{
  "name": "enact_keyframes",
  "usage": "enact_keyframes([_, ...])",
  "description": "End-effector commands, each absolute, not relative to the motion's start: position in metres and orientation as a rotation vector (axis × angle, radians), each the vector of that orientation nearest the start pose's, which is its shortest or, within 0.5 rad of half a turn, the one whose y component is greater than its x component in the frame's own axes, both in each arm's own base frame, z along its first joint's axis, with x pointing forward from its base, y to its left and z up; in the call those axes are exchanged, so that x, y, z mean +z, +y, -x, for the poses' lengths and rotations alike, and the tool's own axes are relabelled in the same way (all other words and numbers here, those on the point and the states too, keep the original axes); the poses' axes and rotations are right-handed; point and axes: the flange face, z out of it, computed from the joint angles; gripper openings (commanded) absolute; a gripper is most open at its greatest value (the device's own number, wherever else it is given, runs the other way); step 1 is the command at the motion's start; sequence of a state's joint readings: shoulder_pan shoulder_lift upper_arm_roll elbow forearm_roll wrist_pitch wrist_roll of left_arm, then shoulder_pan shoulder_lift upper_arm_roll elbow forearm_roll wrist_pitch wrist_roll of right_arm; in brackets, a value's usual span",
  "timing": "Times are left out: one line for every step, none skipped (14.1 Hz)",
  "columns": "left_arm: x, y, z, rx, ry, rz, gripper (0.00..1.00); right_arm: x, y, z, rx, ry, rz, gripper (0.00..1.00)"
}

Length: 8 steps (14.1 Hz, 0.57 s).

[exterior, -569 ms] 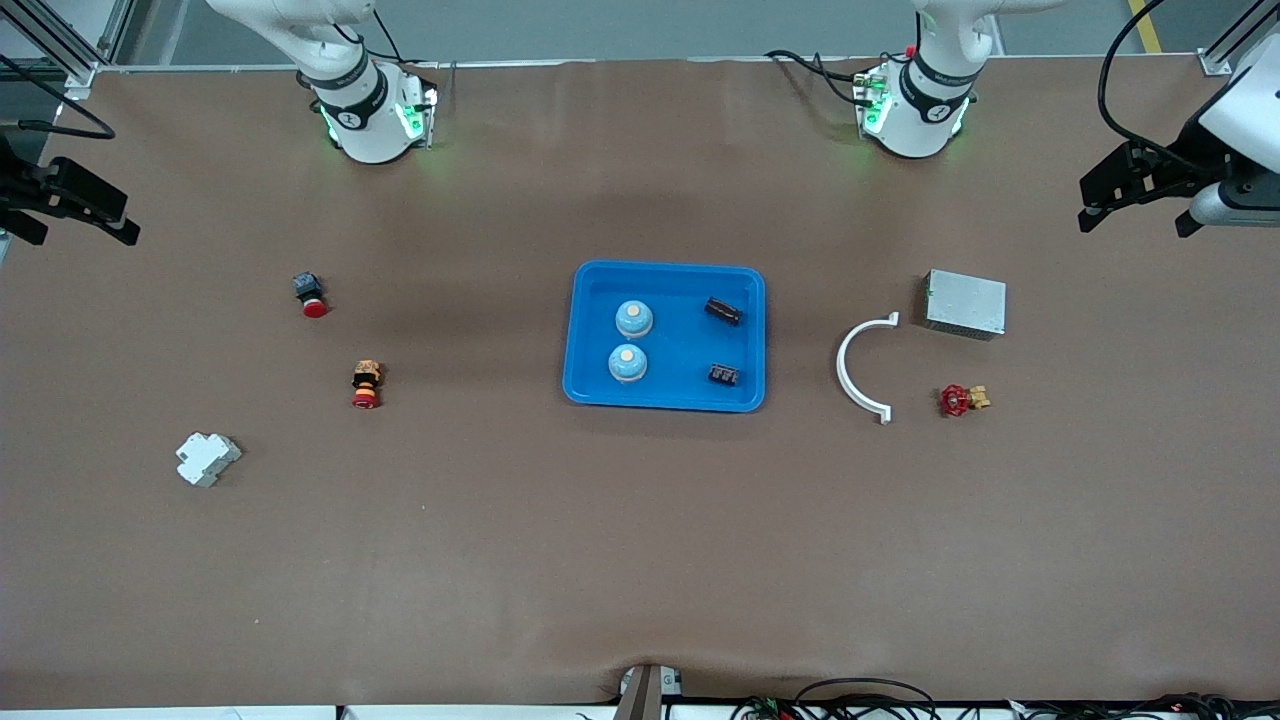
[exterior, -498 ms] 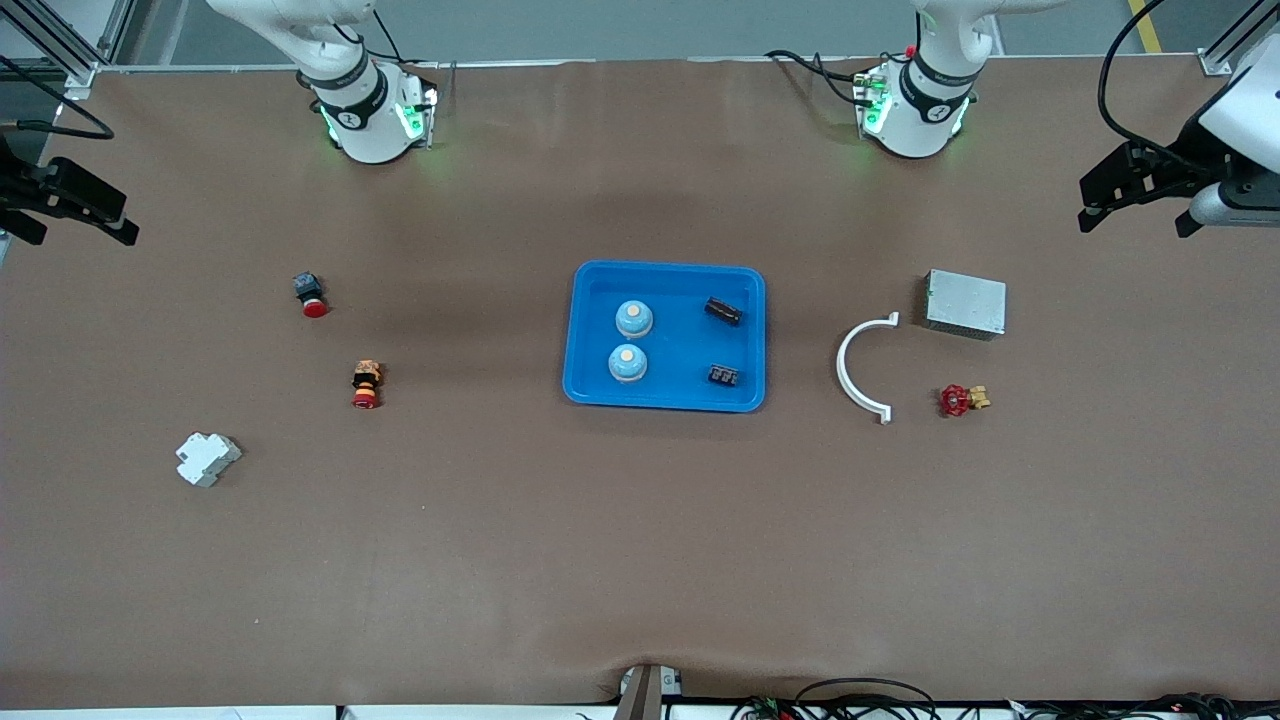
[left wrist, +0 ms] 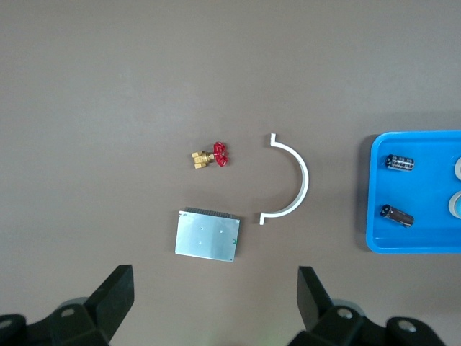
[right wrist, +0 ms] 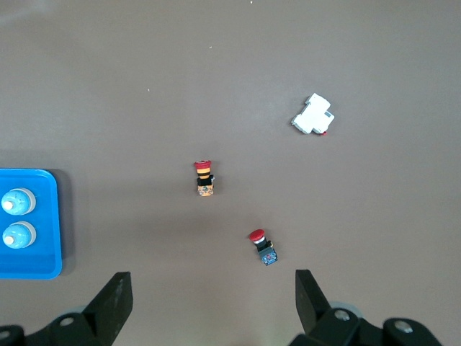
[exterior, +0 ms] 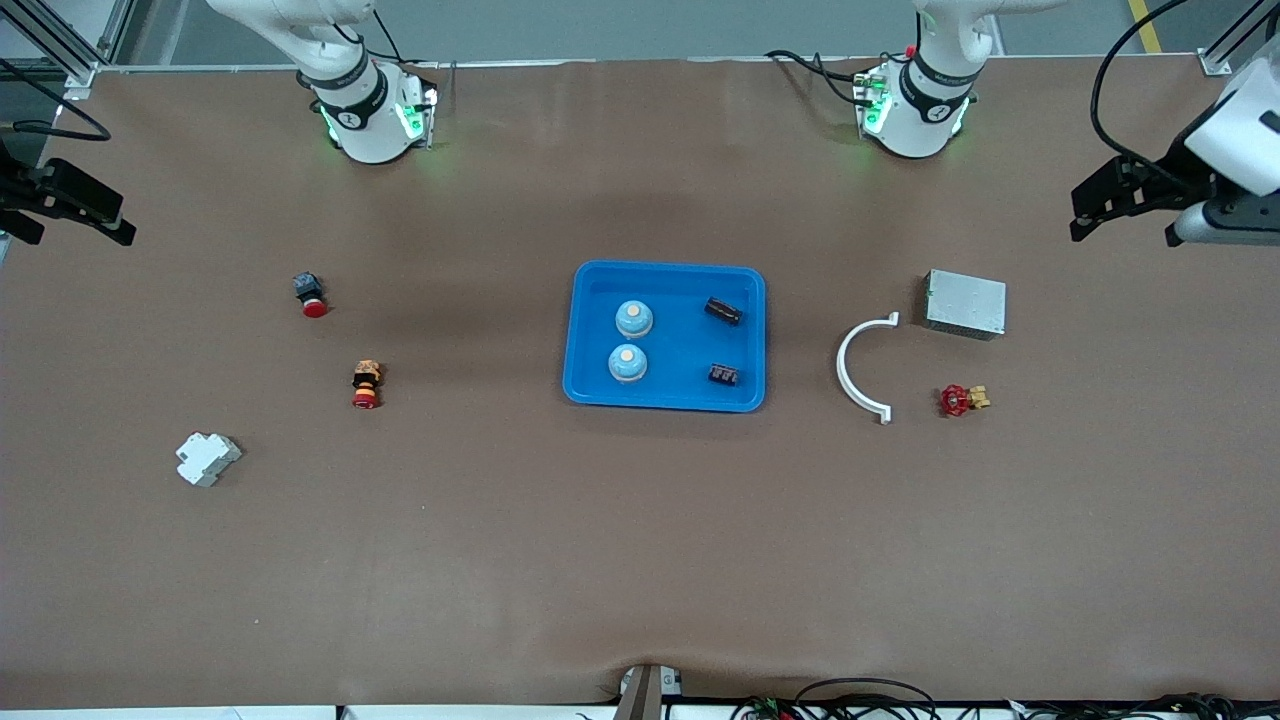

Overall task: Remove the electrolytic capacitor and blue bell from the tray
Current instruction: 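Reach the left gripper to a capacitor while the right gripper reaches the bells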

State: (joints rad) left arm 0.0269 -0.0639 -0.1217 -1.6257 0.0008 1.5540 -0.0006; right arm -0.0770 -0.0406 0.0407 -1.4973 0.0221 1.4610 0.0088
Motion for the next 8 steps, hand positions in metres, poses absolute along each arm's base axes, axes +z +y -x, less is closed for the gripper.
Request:
enact_keyframes([0.608, -0.066, -0.55, 0.062, 0.191, 3.153, 1.0, 0.678, -0.021, -0.521, -0.026, 0.081, 3.151, 1.0])
enact_keyframes([0.601, -0.073, -0.554, 0.063, 0.198, 3.156, 1.0, 0.679, -0.022, -0.52, -0.026, 0.084, 3.151, 1.0])
enact_keyframes([0.594, -0.079, -0.558, 0.068, 0.214, 3.158, 1.0, 0.679, -0.022, -0.52, -0.026, 0.079, 3.151, 1.0])
enact_keyframes([0.584, -0.087, -0.562, 0.088, 0.228, 3.161, 1.0, 0.679, -0.022, -0.52, -0.029, 0.08, 3.154, 1.0])
enact_keyframes([0.579, -0.096, -0.564, 0.088, 0.231, 3.162, 1.0, 0.679, -0.021, -0.521, -0.029, 0.079, 3.163, 1.0])
enact_keyframes([0.571, -0.105, -0.566, 0.104, 0.199, 3.164, 1.0, 0.675, -0.018, -0.522, -0.019, 0.087, 3.166, 1.0])
enact_keyframes([0.565, -0.118, -0.566, 0.116, 0.168, 3.16, 1.0, 0.67, -0.014, -0.522, -0.005, 0.077, 3.165, 1.0])
enact_keyframes([0.559, -0.13, -0.567, 0.123, 0.124, 3.158, 1.0, 0.664, -0.009, -0.522, 0.021, 0.081, 3.165, 1.0])
